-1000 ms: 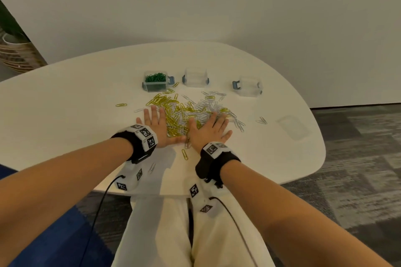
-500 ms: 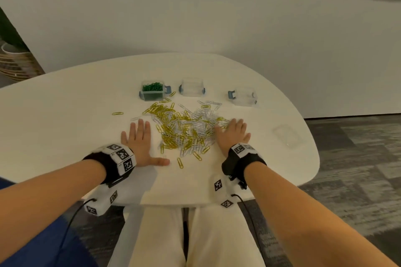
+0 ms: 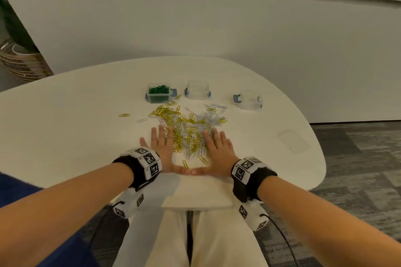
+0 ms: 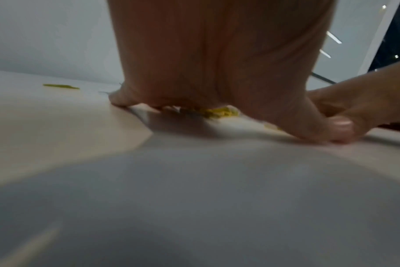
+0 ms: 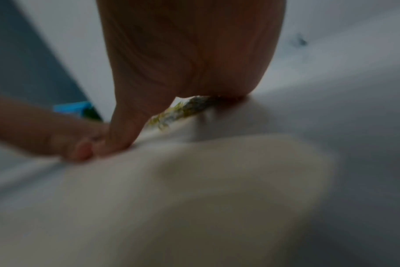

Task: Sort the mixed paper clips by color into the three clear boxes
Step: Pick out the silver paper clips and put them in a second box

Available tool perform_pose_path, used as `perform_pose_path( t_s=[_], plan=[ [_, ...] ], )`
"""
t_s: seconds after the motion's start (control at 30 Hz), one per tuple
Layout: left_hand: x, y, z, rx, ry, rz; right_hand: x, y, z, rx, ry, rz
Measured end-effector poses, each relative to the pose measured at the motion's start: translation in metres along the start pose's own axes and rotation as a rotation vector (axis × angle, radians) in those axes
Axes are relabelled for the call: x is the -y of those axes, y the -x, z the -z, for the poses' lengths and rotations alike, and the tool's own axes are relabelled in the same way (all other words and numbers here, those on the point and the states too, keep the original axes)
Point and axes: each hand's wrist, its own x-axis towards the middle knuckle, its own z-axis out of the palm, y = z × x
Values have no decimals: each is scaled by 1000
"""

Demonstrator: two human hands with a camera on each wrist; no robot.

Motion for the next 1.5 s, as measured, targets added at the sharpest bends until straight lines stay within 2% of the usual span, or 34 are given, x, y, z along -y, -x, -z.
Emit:
perform_pose_path(
  t_s=[0.13, 0.33, 0.4, 0.47, 0.53, 0.57, 0.6, 0.67, 0.73, 0.8, 0.87, 0.9, 1.0, 1.03, 1.1, 1.23, 1.3, 1.43, 1.5],
  plan=[
    [-6, -13, 11, -43, 74, 42, 3, -14, -4, -43, 117, -12],
    [-14, -31, 22, -32, 112, 112, 9, -36, 5, -22, 80, -76],
    [-11, -31, 23, -95, 184, 84, 8, -37, 17, -8, 7, -41],
    [3, -34, 26, -195, 282, 75, -1, -41, 40, -97, -182, 13],
    [27, -42, 34, -292, 365, 155, -19, -50, 63, -259, -340, -24],
    [41, -47, 40, -337, 401, 225, -28, -56, 72, -283, -360, -66],
    [56, -53, 45, -362, 425, 309, -35, -63, 78, -250, -377, -100],
    [82, -64, 56, -338, 466, 379, -42, -78, 82, -133, -417, -142],
    [103, -86, 57, -245, 494, 347, -44, -94, 80, -84, -385, -161],
    [115, -113, 51, -217, 381, 289, -44, -110, 76, -66, -287, -165],
    [106, -108, 53, -302, 264, 220, -42, -120, 73, -44, -186, -139],
    [89, -94, 58, -241, 254, 226, -40, -123, 72, -30, -158, -112],
    [61, -75, 52, -55, 312, 35, -30, -122, 72, 33, -163, 15],
    [56, -71, 50, -47, 307, -18, -27, -121, 73, 63, -171, 54],
    [49, -70, 48, -97, 380, -113, -19, -118, 81, 92, -210, 94],
    [39, -76, 57, -296, 683, -219, 11, -126, 99, -36, -358, 176],
    [39, -85, 61, -360, 692, -182, 28, -140, 101, -11, -301, 223],
    [38, -102, 71, -342, 582, -87, 48, -170, 103, 46, -148, 209],
    [35, -104, 77, -325, 620, -74, 51, -182, 104, 55, -95, 207]
  ],
)
